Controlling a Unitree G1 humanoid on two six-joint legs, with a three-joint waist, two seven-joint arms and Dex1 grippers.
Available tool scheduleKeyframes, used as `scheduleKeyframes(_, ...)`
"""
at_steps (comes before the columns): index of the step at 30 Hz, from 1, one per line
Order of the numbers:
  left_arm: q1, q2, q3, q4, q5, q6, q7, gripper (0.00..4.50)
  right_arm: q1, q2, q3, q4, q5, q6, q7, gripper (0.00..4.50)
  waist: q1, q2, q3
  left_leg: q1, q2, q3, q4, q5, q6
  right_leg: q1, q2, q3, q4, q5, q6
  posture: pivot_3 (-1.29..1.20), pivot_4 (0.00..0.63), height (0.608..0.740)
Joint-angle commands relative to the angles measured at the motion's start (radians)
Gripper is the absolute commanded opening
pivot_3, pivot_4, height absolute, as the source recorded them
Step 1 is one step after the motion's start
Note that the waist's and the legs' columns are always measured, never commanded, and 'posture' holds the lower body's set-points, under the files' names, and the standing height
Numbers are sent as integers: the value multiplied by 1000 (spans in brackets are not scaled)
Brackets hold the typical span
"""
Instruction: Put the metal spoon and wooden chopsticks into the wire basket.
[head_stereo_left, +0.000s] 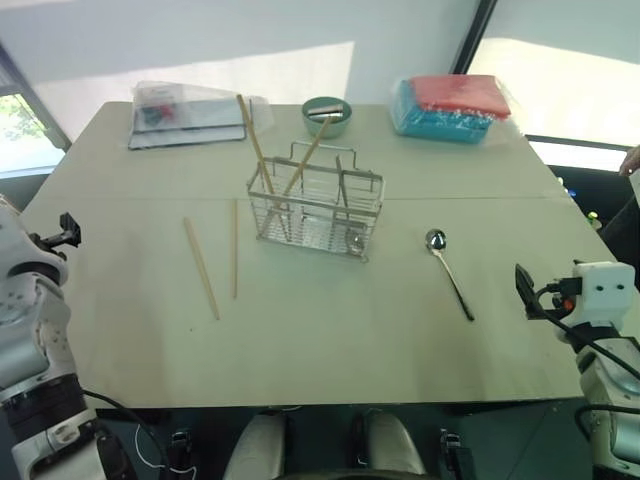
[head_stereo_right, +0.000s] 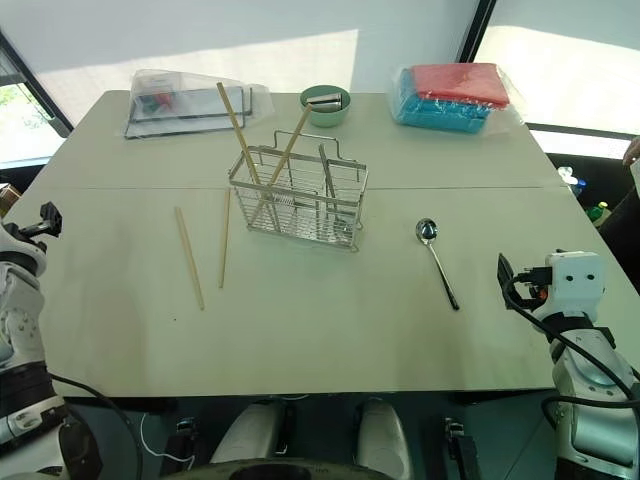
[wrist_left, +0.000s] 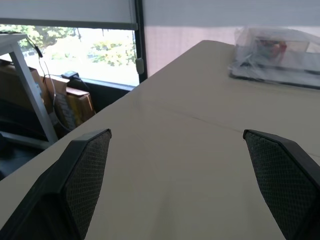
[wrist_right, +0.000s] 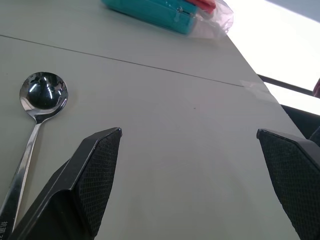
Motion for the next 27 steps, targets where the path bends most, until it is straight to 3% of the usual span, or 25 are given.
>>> scheduleKeyframes(1, 0, 27, 13, -43, -3, 7, 0, 4500, -10, -7, -5, -22, 1, -19, -4, 4472, 0, 0, 0, 0, 0, 0, 0, 0, 0, 0, 0, 0, 0, 0, 0, 0, 150, 667)
scheduleKeyframes(27, -17, 29, -11, -76, -19, 32, -23, 4500, -91, -52, 18, -28, -5, 41, 2, 4472, 0, 0, 0, 0, 0, 0, 0, 0, 0, 0, 0, 0, 0, 0, 0, 0, 150, 667)
